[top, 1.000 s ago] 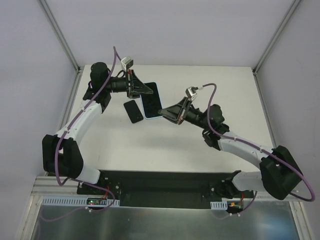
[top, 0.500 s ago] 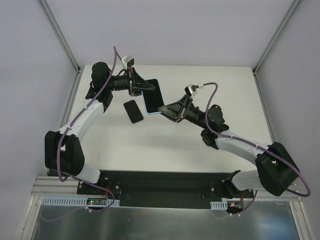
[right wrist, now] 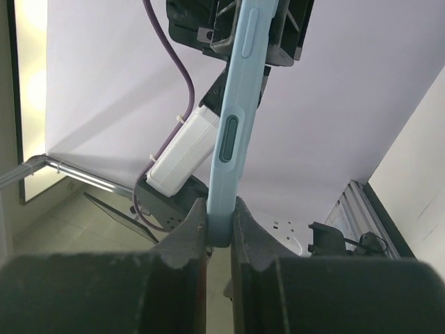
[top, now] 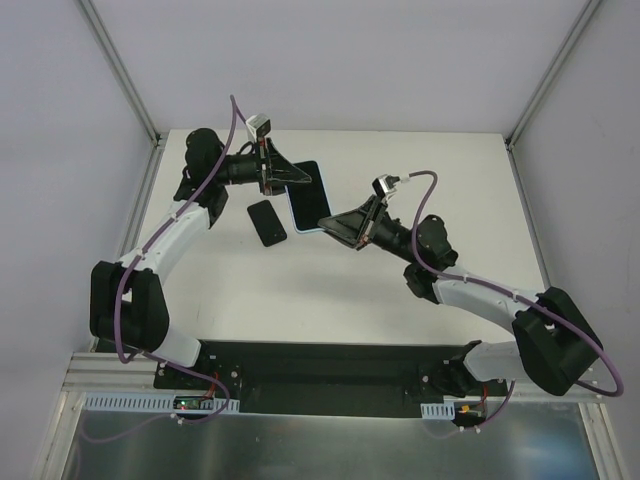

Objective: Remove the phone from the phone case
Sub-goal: Remove the phone case from the phone.

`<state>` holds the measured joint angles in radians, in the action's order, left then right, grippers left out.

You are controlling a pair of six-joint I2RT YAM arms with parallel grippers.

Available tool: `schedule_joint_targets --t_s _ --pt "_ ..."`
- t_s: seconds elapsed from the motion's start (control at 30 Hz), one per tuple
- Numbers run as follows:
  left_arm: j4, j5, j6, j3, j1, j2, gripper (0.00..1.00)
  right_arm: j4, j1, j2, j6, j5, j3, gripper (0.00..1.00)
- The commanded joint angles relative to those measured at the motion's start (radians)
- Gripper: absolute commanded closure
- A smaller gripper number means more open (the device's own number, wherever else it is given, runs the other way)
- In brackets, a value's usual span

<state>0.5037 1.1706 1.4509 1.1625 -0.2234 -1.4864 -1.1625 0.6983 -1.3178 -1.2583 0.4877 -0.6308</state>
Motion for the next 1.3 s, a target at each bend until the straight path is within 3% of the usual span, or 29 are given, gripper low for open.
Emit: schedule_joint_targets --t_s 0.0,0.13,0.33,0.87,1.27 --pt "0.091 -0.031 0.104 -0.059 0.022 0.037 1.00 -0.293 0.001 0.055 0.117 0.144 -0.038 0.99" --pt "0.087 -0.042 0.134 -0.115 0.004 0.072 1.00 -0.336 0.004 0.043 0.157 0.378 -0.157 0.99" --pt "0.084 -0.074 0.172 -0.216 -0.001 0.127 1.00 -0.342 0.006 0.043 0.200 0.567 -0.240 0.99" --pt "0.081 -0.100 0.184 -0.264 -0.031 0.132 1.00 -0.370 0.041 0.005 0.249 0.681 -0.319 0.99" --pt "0.105 -0.101 0.201 -0.285 -0.054 0.095 1.00 -0.368 0.055 -0.015 0.280 0.684 -0.334 0.99"
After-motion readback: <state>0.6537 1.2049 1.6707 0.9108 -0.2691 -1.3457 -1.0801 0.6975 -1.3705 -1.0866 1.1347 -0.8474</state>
